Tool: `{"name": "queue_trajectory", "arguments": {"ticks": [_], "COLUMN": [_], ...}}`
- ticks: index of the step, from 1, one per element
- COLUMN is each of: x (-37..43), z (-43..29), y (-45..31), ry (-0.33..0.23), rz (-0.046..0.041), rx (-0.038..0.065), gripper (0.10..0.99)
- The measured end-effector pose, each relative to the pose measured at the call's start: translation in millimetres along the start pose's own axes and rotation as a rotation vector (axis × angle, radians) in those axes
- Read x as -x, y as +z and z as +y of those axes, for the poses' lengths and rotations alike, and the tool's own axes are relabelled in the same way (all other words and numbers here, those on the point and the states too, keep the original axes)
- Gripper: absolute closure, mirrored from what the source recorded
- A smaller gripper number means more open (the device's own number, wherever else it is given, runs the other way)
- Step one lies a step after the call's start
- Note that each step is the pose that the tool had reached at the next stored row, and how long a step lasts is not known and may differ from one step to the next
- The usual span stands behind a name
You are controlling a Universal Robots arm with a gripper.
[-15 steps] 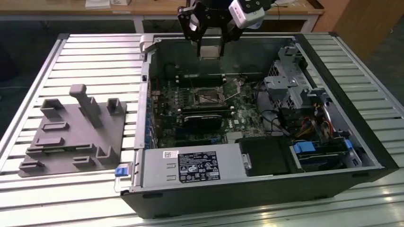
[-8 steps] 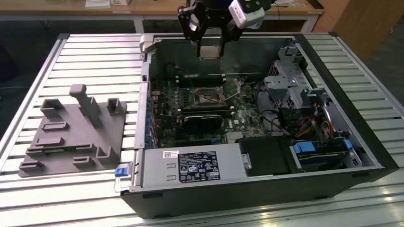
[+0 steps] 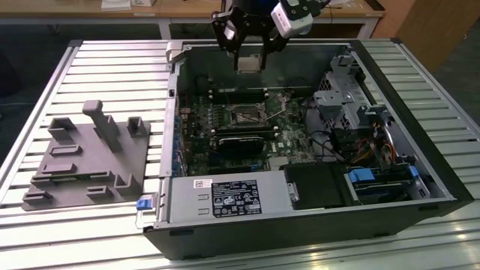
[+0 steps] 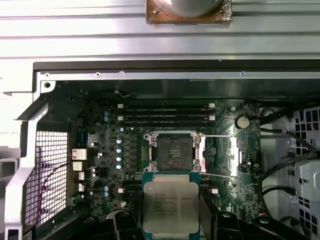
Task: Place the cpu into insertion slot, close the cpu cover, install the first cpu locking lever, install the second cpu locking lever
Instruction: 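Place the cpu into insertion slot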
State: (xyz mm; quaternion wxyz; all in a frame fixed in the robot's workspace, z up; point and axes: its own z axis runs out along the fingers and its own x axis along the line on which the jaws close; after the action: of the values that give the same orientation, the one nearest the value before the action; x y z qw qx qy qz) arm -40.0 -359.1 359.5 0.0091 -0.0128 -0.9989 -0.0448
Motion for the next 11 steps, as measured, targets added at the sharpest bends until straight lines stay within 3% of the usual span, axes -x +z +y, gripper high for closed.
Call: {"name": "queue_trajectory", "arguments": {"ticks": [11], "x": [2.8], "z": [-1.5], "y": [18.6], "ry": [0.0], "rz": [0.0], "rx": [0.0], "gripper": [0.545]}}
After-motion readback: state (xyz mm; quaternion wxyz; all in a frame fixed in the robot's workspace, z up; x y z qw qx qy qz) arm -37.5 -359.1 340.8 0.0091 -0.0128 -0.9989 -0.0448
